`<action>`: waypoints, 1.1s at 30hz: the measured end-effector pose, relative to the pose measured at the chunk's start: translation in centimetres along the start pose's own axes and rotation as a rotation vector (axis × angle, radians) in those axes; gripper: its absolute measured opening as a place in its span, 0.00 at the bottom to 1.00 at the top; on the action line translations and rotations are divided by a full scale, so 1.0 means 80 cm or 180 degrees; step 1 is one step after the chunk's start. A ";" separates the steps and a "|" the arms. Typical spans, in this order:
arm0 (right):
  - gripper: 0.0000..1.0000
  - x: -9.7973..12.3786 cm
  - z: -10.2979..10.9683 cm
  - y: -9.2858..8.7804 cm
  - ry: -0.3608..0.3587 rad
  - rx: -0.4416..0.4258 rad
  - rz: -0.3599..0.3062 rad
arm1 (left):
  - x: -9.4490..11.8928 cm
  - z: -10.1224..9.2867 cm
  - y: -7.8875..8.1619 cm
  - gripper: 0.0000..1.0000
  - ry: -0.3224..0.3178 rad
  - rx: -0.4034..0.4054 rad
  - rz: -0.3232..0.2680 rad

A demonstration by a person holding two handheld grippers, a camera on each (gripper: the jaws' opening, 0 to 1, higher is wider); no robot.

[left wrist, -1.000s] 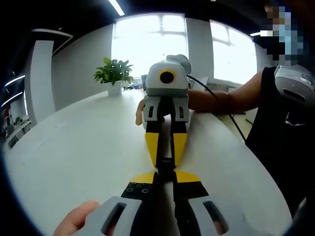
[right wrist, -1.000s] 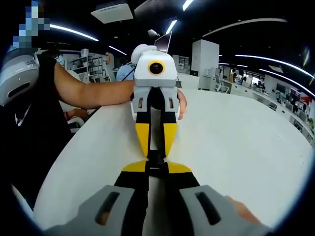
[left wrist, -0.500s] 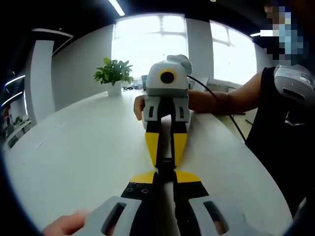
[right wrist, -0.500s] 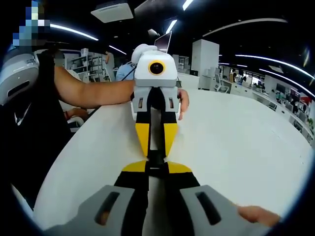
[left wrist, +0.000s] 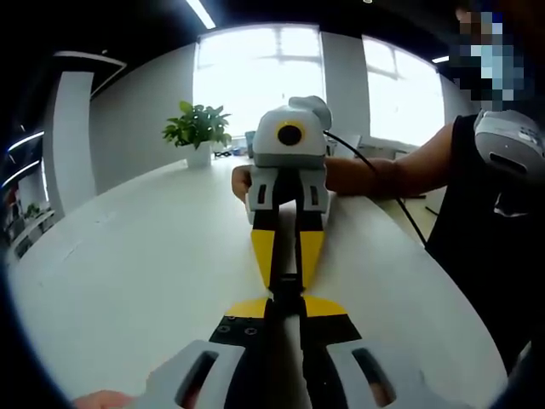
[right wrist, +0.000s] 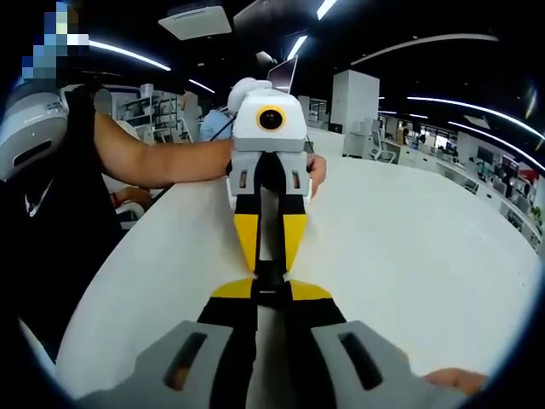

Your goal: Snap the two parts of the plastic buckle together until the buckle closes and remains connected.

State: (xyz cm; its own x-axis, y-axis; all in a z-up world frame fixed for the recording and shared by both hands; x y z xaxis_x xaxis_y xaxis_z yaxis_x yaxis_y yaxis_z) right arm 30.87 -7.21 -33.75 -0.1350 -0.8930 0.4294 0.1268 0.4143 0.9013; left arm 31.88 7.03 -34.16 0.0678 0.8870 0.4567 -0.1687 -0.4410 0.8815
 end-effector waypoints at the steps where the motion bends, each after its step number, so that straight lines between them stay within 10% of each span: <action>1: 0.11 0.000 0.001 0.000 -0.0002 -0.0002 0.0004 | 0.000 0.000 0.000 0.10 0.0002 0.0000 0.0004; 21: 0.11 0.004 0.001 -0.002 -0.0006 -0.0023 0.0009 | -0.002 0.000 0.002 0.14 0.0013 -0.0035 -0.0011; 30: 0.11 0.005 0.000 -0.003 -0.0011 -0.0026 0.0011 | -0.006 0.000 0.010 0.70 0.0030 -0.0015 -0.0320; 33: 0.11 0.005 0.000 -0.003 -0.0012 -0.0027 0.0011 | -0.005 0.001 0.026 0.99 0.0074 0.0135 -0.0770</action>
State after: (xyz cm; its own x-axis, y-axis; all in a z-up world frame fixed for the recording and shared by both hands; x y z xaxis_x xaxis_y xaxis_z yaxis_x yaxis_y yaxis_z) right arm 30.75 -7.68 -33.75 -0.1381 -0.8908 0.4328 0.1356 0.4159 0.8993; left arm 31.58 5.74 -32.47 0.0784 0.9702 0.2293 -0.1088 -0.2203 0.9693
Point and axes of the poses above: the point that each gripper's makers call its tool centre point, and the gripper's own axes: x roughly backward along the fingers, z roughly to its left, y roughly out of its top, the point moved 8 cm from there along x, roughly backward along the fingers, and after that the axes turned 9 degrees about -x, right-handed, at the moved point
